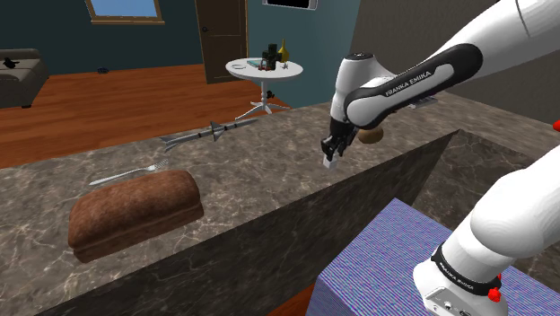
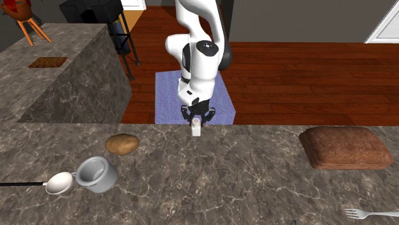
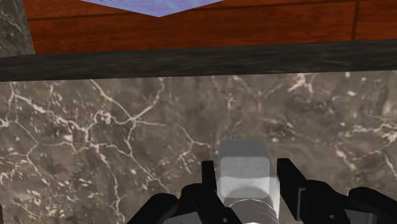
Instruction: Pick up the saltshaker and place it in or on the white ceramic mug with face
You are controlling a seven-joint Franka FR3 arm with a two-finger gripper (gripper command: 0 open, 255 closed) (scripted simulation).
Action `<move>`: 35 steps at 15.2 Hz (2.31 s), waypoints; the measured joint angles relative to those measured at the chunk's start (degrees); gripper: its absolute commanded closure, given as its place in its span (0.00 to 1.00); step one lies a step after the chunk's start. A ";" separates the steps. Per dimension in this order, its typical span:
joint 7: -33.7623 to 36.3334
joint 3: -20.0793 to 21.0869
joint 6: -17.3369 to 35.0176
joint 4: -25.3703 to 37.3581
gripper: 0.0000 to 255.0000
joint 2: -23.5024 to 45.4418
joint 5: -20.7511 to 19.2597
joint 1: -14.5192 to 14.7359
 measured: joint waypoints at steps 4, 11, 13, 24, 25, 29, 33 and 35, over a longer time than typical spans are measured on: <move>-0.75 -0.15 -3.32 1.29 1.00 -2.08 0.65 0.23; -1.64 -0.22 -9.49 4.63 1.00 -4.94 1.57 0.64; -2.07 -0.39 -11.11 5.58 1.00 -5.65 1.73 0.64; -3.28 -0.59 -19.92 11.66 1.00 -8.43 2.48 0.87; -3.38 -0.61 -20.76 12.20 1.00 -8.73 2.54 0.89; -4.20 -1.03 -23.09 14.46 1.00 -8.88 2.53 0.69; -8.44 -4.10 -22.89 17.89 1.00 -5.68 1.53 -1.15; -11.07 -5.96 -22.16 19.39 1.00 -3.74 1.05 -2.24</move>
